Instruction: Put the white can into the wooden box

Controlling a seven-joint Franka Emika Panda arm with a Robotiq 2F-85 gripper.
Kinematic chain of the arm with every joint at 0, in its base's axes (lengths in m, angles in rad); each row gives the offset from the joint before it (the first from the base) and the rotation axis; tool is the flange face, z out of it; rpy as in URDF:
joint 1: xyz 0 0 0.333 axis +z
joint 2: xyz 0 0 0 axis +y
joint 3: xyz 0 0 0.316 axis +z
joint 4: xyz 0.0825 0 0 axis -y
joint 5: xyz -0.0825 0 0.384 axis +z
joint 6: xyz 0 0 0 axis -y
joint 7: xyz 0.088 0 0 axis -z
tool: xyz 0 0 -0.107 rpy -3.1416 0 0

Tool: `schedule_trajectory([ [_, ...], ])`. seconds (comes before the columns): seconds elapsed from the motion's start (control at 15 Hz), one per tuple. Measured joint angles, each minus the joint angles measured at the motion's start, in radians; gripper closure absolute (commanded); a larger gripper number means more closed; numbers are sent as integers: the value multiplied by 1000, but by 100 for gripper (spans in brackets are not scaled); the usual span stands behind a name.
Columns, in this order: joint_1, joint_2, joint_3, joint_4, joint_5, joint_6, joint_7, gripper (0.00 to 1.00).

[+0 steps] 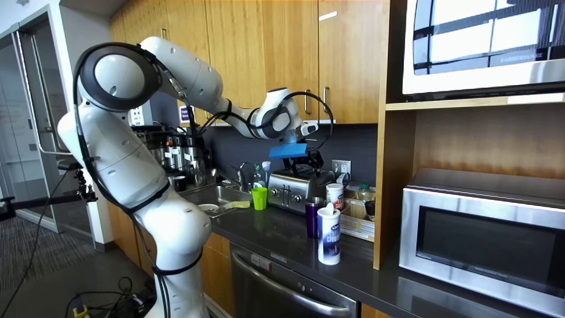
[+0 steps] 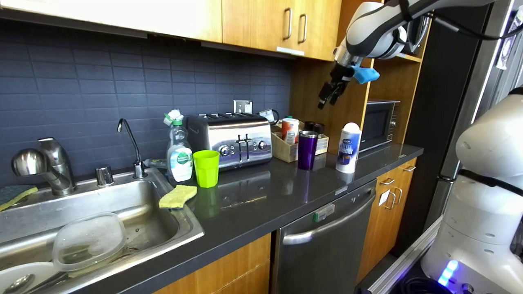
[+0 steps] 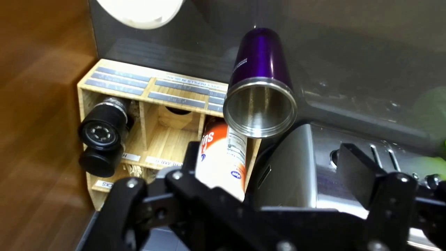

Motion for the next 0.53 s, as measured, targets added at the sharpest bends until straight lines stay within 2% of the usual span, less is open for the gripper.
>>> schedule_trajectory([
  [0.53, 0, -112, 10, -13, 0, -246, 35, 0],
])
